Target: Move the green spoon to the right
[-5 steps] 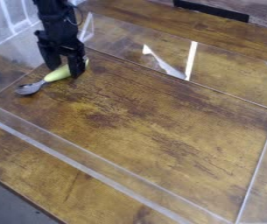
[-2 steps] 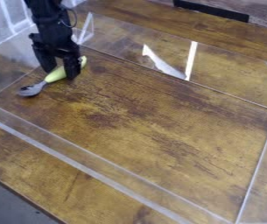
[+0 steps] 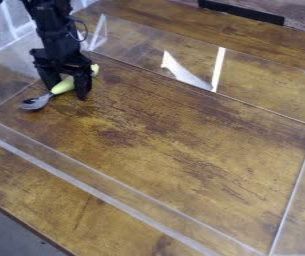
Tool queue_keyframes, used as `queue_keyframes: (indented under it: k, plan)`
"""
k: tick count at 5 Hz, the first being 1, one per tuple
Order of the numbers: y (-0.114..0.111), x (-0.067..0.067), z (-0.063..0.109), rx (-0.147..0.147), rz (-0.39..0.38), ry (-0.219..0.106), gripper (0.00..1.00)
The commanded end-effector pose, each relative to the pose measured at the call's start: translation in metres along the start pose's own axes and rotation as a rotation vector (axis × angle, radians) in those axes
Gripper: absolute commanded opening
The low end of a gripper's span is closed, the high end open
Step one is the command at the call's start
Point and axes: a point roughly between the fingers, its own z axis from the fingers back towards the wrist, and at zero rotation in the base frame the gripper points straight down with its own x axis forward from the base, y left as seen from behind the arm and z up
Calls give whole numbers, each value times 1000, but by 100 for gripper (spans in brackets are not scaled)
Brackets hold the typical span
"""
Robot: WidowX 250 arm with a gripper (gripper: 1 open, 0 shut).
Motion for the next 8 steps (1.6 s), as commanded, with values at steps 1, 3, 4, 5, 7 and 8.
queue_keyframes:
  k: [1,3,4,5,7,8]
  plan:
    - [6,3,22,14,-22,-43,0]
    - [-14,5,39,8,-107,-40,0]
    - [-30,8,49,1,-155,-43,0]
    - [-49,21,66,15,-105,-50,0]
    - [-82,24,88,1,-140,-62,0]
    - [-79,18,90,-5,-163,-61,0]
